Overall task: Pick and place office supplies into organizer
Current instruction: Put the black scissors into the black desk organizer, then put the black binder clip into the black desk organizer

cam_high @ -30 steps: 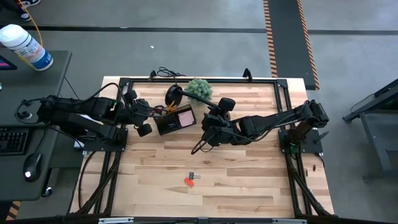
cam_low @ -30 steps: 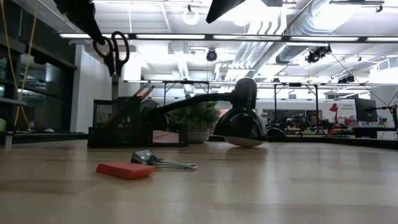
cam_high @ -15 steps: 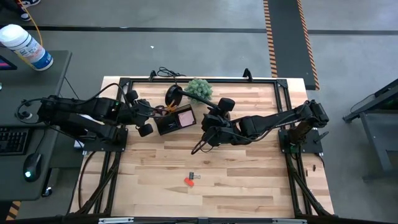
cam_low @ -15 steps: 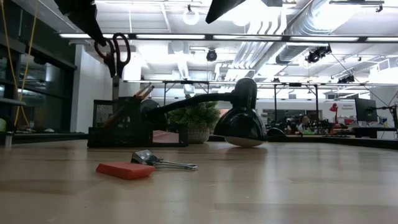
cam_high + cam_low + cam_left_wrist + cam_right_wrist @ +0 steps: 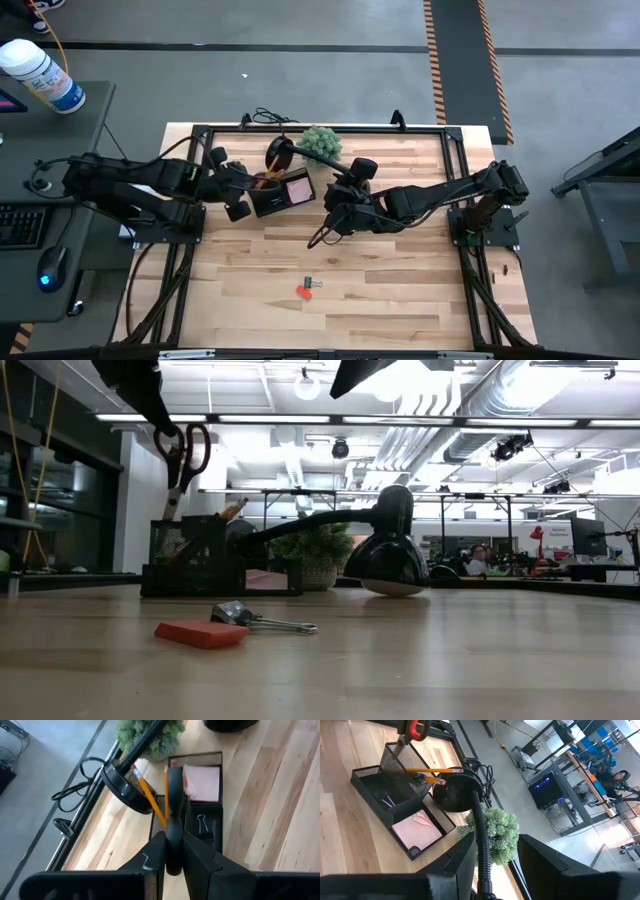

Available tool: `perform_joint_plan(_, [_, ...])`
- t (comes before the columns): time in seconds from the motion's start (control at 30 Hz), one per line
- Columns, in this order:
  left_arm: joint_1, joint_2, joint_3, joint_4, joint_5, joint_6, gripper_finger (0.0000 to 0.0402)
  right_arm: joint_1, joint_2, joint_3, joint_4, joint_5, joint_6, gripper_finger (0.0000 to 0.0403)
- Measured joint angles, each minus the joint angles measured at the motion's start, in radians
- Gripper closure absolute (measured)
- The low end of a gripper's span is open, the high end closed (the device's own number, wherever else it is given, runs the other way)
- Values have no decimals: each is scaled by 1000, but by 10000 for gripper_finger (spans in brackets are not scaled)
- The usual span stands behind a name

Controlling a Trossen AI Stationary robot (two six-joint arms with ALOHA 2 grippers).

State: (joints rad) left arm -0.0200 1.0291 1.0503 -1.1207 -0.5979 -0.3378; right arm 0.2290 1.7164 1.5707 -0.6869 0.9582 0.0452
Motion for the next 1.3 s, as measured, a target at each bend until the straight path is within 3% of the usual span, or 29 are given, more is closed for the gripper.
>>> perform_joint_plan(0.9, [0, 27, -1, 8, 40, 29, 355, 0, 0, 0, 3, -5, 0, 265])
perform_joint_plan(1.13, [1, 41, -1, 25, 26, 40, 296, 0, 0, 0, 3, -8, 0, 265])
perform_joint_plan(1.3, [1, 46, -1, 29, -40, 28, 251, 0, 0, 0, 2, -9, 0, 265])
